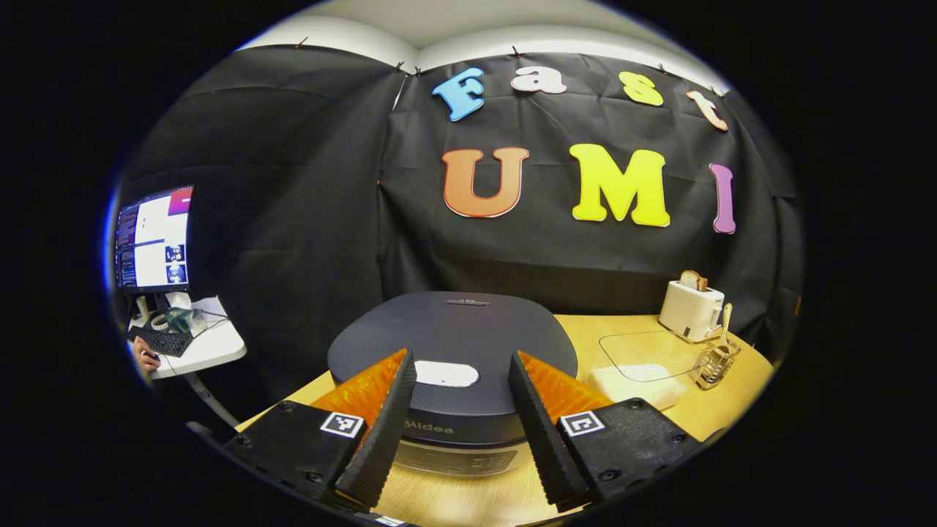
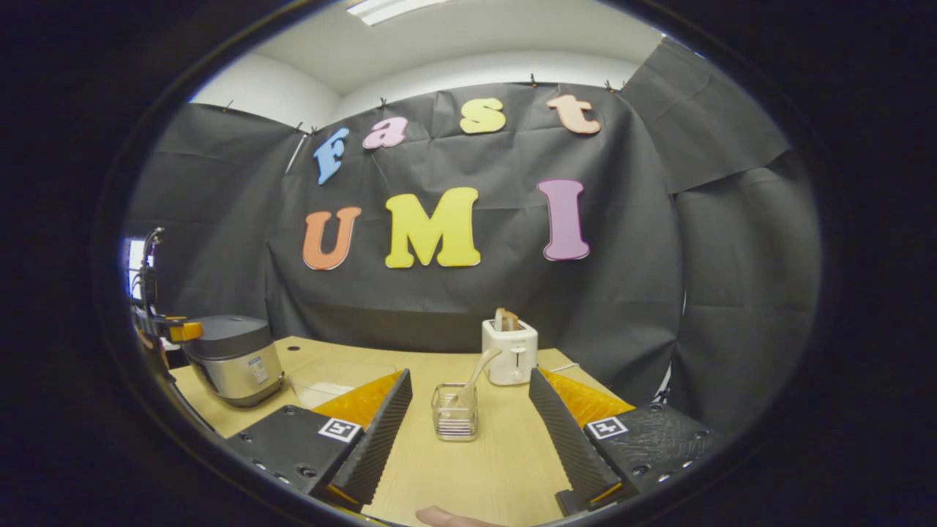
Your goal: Close the left gripper, press the button to open the rice cooker; take a wooden spoon from the chopstick holder with the right hand, scoop a spoonful of rice and pour it into the rice cooker, then put the wooden spoon back into the chopstick holder.
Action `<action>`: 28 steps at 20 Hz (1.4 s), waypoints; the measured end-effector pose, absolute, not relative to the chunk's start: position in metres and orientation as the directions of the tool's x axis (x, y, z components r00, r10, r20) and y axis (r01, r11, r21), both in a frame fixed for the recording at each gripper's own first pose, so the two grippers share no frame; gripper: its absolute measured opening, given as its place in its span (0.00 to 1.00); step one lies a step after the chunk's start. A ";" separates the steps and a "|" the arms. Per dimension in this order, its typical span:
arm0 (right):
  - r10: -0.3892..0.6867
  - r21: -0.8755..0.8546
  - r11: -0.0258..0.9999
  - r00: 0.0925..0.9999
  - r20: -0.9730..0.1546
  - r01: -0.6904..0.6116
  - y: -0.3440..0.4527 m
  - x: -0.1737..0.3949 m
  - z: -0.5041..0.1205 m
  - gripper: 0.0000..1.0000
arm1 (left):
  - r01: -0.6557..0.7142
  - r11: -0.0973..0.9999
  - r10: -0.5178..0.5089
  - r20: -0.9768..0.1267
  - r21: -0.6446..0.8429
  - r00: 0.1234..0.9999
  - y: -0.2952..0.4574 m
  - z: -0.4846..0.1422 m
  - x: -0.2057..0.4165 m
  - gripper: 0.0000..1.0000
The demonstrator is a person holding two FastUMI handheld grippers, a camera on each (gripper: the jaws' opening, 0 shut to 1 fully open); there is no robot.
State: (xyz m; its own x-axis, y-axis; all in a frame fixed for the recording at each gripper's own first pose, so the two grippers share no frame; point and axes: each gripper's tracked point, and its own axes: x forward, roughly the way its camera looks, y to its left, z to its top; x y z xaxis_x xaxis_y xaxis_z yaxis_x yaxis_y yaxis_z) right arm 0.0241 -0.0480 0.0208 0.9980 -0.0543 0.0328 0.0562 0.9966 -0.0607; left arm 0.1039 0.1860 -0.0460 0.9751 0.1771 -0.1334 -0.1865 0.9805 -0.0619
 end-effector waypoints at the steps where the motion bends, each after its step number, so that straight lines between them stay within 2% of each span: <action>1: -0.053 -0.060 0.997 0.998 0.033 0.055 -0.047 0.024 0.021 0.96 | -0.184 0.982 0.175 -0.133 -0.053 0.975 0.186 -0.045 0.104 0.82; 3: -0.046 -0.065 0.997 0.998 0.031 0.048 -0.045 0.023 0.020 0.96 | -0.193 0.981 0.187 -0.128 -0.035 0.974 0.188 -0.039 0.103 0.82; 8: -0.050 -0.063 0.997 0.998 0.038 0.052 -0.046 0.020 0.023 0.96 | -0.255 0.967 0.250 -0.152 -0.014 0.956 0.197 -0.038 0.097 0.73; 13: -0.042 -0.073 0.996 0.998 0.047 0.045 -0.040 0.015 0.026 0.96 | -0.246 0.969 0.243 -0.089 -0.020 0.966 0.174 -0.001 0.076 0.75; 19: -0.025 -0.094 0.995 0.998 0.056 0.030 -0.028 0.009 0.029 0.96 | -0.189 0.982 0.189 -0.021 0.006 0.982 0.110 0.030 0.043 0.82; 20: -0.022 -0.097 0.995 0.998 0.056 0.028 -0.026 0.008 0.029 0.96 | -0.173 0.985 0.173 -0.015 0.009 0.985 0.096 0.031 0.039 0.81; 21: -0.024 -0.101 0.994 0.998 0.056 0.029 -0.024 0.007 0.028 0.96 | -0.154 0.988 0.154 -0.014 0.008 0.988 0.082 0.030 0.035 0.75; 22: -0.027 -0.106 0.994 0.998 0.054 0.032 -0.023 0.007 0.028 0.96 | -0.132 0.991 0.132 -0.018 0.005 0.991 0.067 0.027 0.031 0.89; 23: -0.028 -0.114 0.993 0.998 0.049 0.033 -0.022 0.006 0.027 0.92 | -0.117 0.993 0.117 -0.026 -0.005 0.993 0.054 0.023 0.028 0.82; 28: -0.054 -0.144 0.988 0.998 0.030 0.057 -0.017 0.002 0.019 0.96 | -0.011 0.999 0.008 -0.066 -0.046 0.998 -0.012 -0.002 0.023 0.88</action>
State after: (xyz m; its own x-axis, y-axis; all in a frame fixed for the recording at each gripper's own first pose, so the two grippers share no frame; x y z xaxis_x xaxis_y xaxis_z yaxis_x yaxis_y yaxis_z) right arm 0.0017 -0.0173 0.0191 0.9981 -0.0537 0.0296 0.0574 0.9880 -0.1437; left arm 0.0229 -0.0122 -0.0017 0.9978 0.0084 -0.0664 -0.0114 0.9989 -0.0455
